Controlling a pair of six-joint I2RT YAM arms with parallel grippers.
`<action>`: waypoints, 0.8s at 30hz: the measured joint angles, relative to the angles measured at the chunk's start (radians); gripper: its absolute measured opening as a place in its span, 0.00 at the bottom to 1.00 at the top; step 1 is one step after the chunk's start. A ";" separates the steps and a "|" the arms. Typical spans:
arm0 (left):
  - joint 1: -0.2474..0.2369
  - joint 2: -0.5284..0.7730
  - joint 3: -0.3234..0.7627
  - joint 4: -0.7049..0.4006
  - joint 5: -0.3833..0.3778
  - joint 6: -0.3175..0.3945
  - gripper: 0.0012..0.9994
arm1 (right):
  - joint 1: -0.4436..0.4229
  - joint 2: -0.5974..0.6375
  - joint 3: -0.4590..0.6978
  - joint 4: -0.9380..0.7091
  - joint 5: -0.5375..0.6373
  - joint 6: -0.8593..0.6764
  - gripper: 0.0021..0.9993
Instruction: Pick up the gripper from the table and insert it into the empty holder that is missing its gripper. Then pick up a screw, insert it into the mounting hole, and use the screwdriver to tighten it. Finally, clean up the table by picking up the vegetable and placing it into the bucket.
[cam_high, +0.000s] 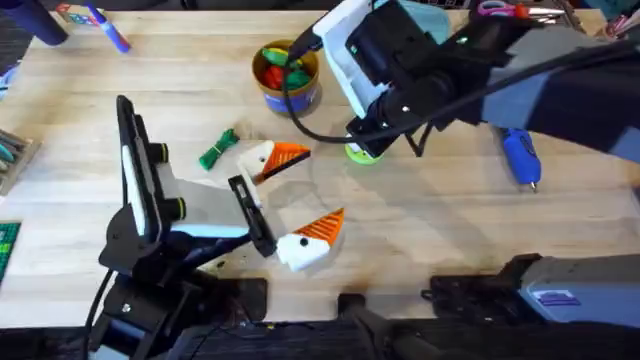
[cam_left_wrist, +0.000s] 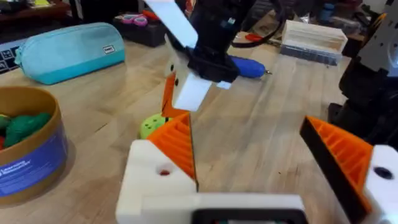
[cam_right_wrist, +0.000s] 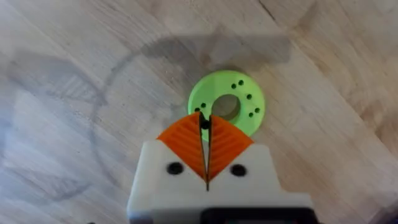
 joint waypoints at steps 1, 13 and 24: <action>0.000 0.000 0.000 0.000 0.000 0.000 0.99 | 0.000 -0.016 0.001 -0.004 0.000 0.000 0.00; 0.000 0.000 0.000 0.000 0.000 0.000 0.99 | 0.000 -0.144 0.061 -0.080 -0.001 0.000 0.00; 0.000 0.000 0.000 0.000 0.000 0.000 0.99 | 0.000 -0.106 0.421 -0.306 -0.024 0.001 0.00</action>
